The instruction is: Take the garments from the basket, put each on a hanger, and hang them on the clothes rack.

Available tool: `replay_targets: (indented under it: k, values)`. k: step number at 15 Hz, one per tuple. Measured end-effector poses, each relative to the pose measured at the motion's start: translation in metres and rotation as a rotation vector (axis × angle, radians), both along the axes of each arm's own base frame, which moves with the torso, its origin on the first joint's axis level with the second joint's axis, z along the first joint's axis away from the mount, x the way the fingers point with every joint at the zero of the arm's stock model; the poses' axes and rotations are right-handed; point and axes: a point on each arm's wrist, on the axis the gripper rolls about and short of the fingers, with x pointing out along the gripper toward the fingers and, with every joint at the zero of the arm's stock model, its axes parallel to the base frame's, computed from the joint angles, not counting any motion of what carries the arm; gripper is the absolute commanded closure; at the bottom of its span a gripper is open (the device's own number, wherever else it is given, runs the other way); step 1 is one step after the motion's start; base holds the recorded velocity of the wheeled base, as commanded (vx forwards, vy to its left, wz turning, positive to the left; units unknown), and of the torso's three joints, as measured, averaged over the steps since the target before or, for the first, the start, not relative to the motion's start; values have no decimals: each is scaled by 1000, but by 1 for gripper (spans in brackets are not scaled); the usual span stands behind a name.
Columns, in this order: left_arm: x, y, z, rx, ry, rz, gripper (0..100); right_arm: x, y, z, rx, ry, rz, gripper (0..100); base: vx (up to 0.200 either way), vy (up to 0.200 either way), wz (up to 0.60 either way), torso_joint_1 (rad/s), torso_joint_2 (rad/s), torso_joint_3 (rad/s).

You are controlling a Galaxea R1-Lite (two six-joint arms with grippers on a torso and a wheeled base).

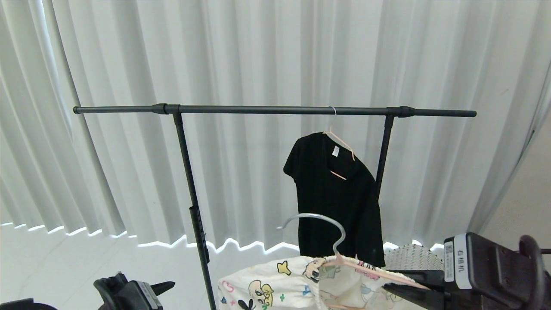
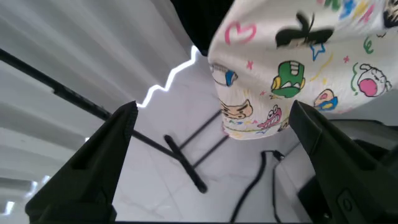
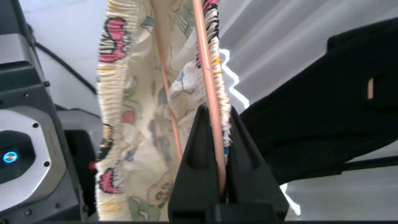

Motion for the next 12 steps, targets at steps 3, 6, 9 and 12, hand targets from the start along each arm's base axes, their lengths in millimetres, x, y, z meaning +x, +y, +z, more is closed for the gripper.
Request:
replay_targets:
  k: [3, 6, 9, 12]
  values:
    - [11, -10, 2, -25, 39, 30, 0, -2, -2, 7, 32, -55, 19, 100, 0, 0, 0, 0, 0, 0]
    - [23, -10, 1, -9, 59, 90, 0, -4, -3, 13, 51, -93, 33, 100, 0, 0, 0, 0, 0, 0]
    - [32, -3, -1, -13, 75, 154, 0, -9, -4, 16, 66, -104, 58, 100, 0, 0, 0, 0, 0, 0]
    - [34, 0, 2, -46, 84, 135, 0, -13, -5, 19, 81, -112, 75, 100, 0, 0, 0, 0, 0, 0]
